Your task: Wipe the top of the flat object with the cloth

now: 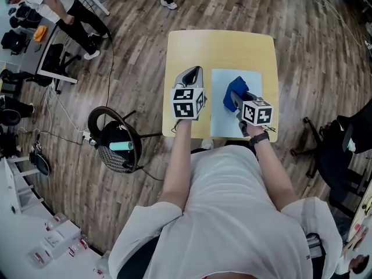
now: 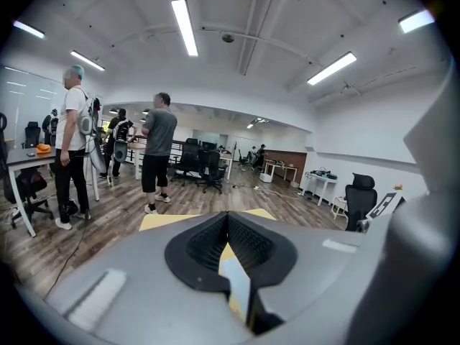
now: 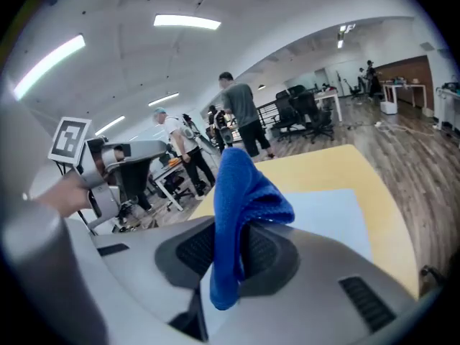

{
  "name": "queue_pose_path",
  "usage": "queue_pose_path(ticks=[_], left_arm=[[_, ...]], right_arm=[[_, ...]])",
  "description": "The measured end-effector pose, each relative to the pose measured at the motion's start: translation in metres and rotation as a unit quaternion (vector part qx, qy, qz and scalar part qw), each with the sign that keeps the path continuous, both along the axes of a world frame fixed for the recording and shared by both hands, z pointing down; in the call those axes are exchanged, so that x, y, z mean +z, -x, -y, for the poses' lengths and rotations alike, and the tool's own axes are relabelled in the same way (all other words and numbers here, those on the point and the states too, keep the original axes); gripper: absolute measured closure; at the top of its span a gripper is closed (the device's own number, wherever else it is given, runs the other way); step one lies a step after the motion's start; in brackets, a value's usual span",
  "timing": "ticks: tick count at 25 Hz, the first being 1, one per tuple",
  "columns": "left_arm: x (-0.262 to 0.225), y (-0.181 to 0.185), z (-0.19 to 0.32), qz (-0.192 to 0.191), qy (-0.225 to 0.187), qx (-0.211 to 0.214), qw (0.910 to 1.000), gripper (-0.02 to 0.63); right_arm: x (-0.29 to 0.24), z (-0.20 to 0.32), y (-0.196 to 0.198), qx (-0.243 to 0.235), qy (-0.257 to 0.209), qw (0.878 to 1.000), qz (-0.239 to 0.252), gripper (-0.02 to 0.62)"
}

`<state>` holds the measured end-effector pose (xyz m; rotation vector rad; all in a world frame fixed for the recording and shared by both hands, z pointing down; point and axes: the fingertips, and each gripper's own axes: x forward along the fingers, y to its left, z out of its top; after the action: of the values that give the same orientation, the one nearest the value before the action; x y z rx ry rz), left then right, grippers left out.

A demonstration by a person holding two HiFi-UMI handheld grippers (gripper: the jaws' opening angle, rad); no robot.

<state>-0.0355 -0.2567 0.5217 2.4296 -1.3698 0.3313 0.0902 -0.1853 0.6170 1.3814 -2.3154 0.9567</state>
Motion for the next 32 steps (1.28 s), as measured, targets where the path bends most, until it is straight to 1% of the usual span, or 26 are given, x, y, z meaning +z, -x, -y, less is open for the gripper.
queue_pose_path(ticks=[3,6,8,11,14,16,24,28,32], left_arm=[[-0.001,0.024,-0.003,0.002,-0.002,-0.024,0.9997,0.595],[-0.005,0.051,-0.006,0.004,-0.005,-0.049,0.9988,0.595],[-0.007,0.067,-0.007,0.003,-0.007,-0.063,0.9980,0.595],[-0.009,0.080,-0.006,0.000,-0.009,-0.074,0.9972,0.595],[-0.009,0.078,-0.004,-0.001,-0.009,-0.068,0.9977,0.595],[-0.007,0.069,-0.003,-0.002,-0.008,-0.056,0.9984,0.595],[0.003,0.012,0.000,0.000,-0.001,0.006,1.0000,0.595],[0.003,-0.015,-0.002,0.001,0.001,0.034,0.9994,0.595],[0.005,-0.032,-0.005,0.003,0.002,0.052,0.9987,0.595]], right_arm=[[0.005,-0.003,0.054,-0.054,0.007,0.998,0.017,0.528],[0.015,-0.011,0.096,-0.098,0.018,0.995,0.025,0.528],[0.027,-0.017,0.111,-0.114,0.030,0.993,0.017,0.528],[0.047,-0.022,0.111,-0.113,0.049,0.992,-0.018,0.528],[0.055,-0.025,0.094,-0.101,0.056,0.993,-0.040,0.529],[0.058,-0.028,0.076,-0.078,0.061,0.994,-0.046,0.528],[0.053,-0.039,-0.022,0.018,0.057,0.996,-0.071,0.528],[0.046,-0.049,-0.076,0.073,0.053,0.993,-0.083,0.528],[0.041,-0.065,-0.124,0.117,0.052,0.986,-0.109,0.528]])
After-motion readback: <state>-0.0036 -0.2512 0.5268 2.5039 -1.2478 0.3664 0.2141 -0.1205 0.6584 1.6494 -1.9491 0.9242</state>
